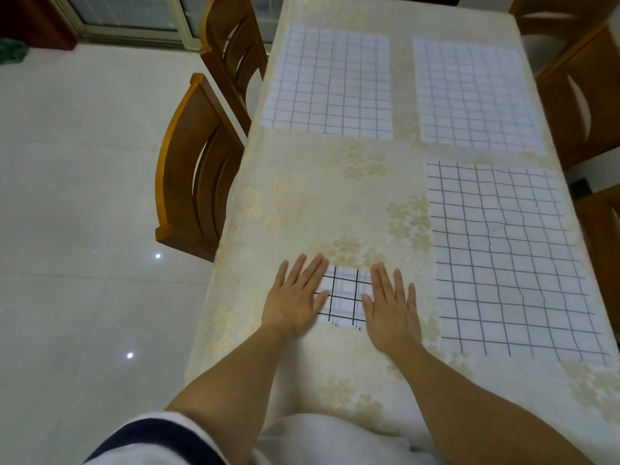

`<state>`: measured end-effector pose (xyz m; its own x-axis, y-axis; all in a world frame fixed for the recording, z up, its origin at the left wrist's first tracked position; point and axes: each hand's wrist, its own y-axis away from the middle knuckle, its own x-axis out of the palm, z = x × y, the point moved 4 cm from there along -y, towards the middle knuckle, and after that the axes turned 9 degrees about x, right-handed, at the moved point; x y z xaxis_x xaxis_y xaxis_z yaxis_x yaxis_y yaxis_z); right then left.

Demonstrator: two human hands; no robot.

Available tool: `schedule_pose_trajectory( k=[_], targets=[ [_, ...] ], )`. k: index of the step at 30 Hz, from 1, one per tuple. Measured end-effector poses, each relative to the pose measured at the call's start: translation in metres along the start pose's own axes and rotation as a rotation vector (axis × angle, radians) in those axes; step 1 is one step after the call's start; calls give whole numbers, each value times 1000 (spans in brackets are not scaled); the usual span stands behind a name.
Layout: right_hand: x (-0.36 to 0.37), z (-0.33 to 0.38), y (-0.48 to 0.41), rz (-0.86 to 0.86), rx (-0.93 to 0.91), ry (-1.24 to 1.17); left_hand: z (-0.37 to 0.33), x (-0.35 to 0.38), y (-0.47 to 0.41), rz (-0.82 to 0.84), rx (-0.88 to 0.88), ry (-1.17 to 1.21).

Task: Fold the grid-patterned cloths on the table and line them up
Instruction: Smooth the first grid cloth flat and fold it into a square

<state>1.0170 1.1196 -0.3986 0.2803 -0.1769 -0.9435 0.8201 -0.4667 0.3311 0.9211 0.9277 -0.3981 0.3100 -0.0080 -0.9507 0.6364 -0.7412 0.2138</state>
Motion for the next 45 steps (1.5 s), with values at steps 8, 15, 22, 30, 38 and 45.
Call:
schedule_pose_trajectory(
  k=[8,15,22,30,38,45],
  targets=[
    [-17,24,6,-88,60,-56,6,-13,5,-52,-34,137],
    [7,38,2,-1,-44,33,-22,4,-12,69,83,27],
    [-1,3,0,36,-41,37,0,3,1,82,26,-27],
    [-40,-3,-30,-55,95,-417,19,-12,-5,-184,-114,412],
    [-51,4,-22,149,111,-308,10,-21,-4,-267,-141,443],
    [-49,2,16,121,255,-512,8,-13,19,-117,-265,449]
  ],
)
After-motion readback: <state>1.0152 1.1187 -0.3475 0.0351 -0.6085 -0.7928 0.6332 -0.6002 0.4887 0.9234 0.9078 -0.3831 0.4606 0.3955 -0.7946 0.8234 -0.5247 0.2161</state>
